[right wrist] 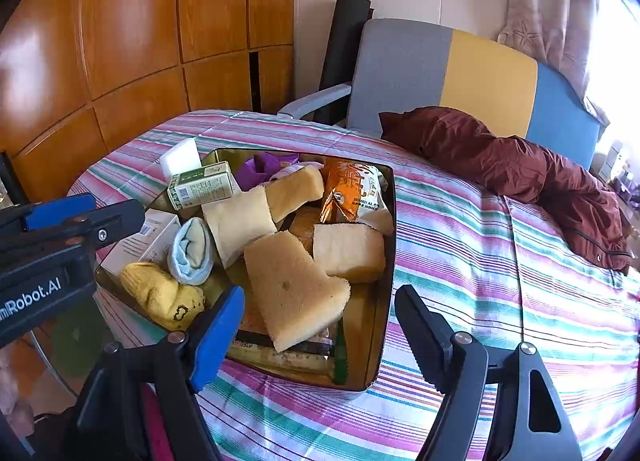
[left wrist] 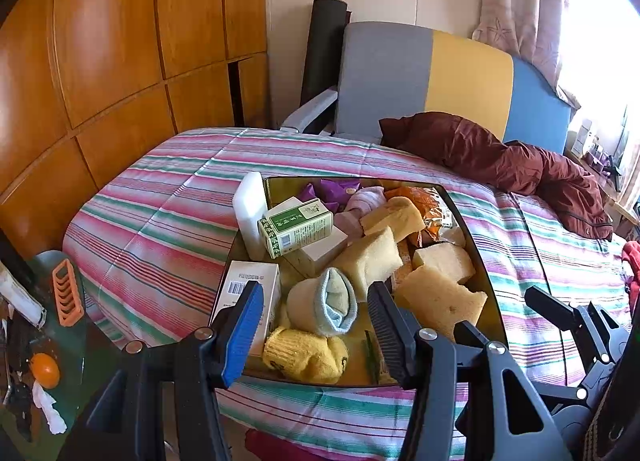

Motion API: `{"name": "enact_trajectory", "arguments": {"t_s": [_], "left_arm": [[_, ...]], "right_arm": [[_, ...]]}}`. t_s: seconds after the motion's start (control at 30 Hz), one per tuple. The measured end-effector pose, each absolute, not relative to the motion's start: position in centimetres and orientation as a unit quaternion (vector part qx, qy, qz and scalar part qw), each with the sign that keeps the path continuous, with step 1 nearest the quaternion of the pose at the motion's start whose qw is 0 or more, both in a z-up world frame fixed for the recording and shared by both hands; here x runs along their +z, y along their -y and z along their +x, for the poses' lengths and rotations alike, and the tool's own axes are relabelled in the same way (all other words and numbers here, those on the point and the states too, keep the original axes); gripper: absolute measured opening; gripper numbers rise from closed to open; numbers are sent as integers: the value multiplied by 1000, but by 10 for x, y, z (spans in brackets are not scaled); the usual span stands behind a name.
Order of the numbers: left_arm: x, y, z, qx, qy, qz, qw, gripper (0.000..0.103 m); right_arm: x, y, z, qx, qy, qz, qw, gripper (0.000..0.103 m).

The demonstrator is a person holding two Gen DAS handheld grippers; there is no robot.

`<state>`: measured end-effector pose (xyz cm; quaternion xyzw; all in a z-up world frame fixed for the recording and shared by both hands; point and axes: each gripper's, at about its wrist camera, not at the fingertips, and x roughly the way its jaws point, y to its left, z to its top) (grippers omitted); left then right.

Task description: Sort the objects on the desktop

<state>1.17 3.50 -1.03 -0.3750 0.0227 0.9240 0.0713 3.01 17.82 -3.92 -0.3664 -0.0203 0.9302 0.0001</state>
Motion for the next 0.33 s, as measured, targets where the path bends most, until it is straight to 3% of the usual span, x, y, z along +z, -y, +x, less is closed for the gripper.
{"name": "enact_trajectory", "arguments": {"t_s": [0.1, 0.33], "left_arm": [[-10, -35, 11, 926, -25, -370, 76, 45], [-11, -33, 8, 925, -23, -373, 71, 43]], "right_arm": [[-38, -179, 30, 932, 19, -363, 2, 78], [-28, -190, 32, 938, 10, -345, 20, 78]]}}
